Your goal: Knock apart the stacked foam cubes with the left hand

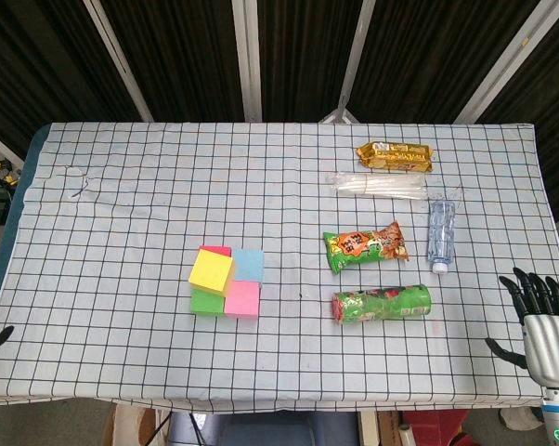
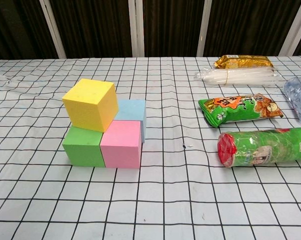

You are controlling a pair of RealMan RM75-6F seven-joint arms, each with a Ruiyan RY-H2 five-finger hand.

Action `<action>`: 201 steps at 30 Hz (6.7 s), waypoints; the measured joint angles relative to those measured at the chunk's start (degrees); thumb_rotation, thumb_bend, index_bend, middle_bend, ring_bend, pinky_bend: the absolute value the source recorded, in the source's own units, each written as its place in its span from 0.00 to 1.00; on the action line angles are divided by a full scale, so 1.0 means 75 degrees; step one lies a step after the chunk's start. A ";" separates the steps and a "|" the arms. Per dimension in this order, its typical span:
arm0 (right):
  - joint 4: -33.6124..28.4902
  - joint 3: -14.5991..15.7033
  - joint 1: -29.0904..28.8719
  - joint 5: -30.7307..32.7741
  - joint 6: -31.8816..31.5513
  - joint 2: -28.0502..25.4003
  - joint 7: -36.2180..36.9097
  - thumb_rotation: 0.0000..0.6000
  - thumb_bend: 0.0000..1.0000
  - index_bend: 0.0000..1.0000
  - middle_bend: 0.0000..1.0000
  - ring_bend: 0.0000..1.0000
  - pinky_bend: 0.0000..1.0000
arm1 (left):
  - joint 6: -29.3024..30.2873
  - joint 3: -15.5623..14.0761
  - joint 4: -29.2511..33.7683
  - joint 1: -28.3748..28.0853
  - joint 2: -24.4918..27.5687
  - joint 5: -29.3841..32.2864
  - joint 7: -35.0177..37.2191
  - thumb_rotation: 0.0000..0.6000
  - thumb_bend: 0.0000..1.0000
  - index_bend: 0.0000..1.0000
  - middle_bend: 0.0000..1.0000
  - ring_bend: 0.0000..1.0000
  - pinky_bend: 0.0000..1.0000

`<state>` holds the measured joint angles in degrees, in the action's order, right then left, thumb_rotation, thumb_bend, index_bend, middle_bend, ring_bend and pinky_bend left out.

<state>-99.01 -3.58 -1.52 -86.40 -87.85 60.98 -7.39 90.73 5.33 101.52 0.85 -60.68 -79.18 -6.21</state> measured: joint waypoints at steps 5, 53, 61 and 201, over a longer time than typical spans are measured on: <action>-0.0019 0.0015 0.0017 -0.0029 -0.0022 -0.0019 0.0000 1.00 0.06 0.17 0.09 0.09 0.00 | 0.0025 -0.0022 0.0021 0.0005 -0.0005 -0.0069 -0.0011 1.00 0.04 0.02 0.00 0.00 0.13; -0.0023 -0.0014 -0.0102 0.0257 0.0305 0.0039 -0.0128 1.00 0.06 0.17 0.09 0.09 0.00 | -0.5435 0.0927 0.2804 -0.4841 0.2325 0.4105 -0.2868 1.00 0.00 0.00 0.00 0.00 0.00; -0.0014 -0.0026 -0.0088 0.0272 0.0275 0.0008 -0.0065 1.00 0.06 0.17 0.09 0.09 0.00 | -0.5516 0.0684 0.3004 -0.6067 0.1610 0.5433 -0.3968 1.00 0.00 0.00 0.00 0.00 0.00; 0.0071 -0.0147 -0.0035 0.0496 0.0288 -0.0236 0.0769 1.00 0.06 0.17 0.09 0.10 0.00 | -0.4443 -0.0788 0.0889 -0.7225 -0.2480 0.5097 -0.5193 1.00 0.21 0.19 0.42 0.35 0.46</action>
<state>-98.48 -4.68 -1.79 -82.68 -85.69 59.21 -1.62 57.41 -0.58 108.19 -53.34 -79.28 -40.96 -45.16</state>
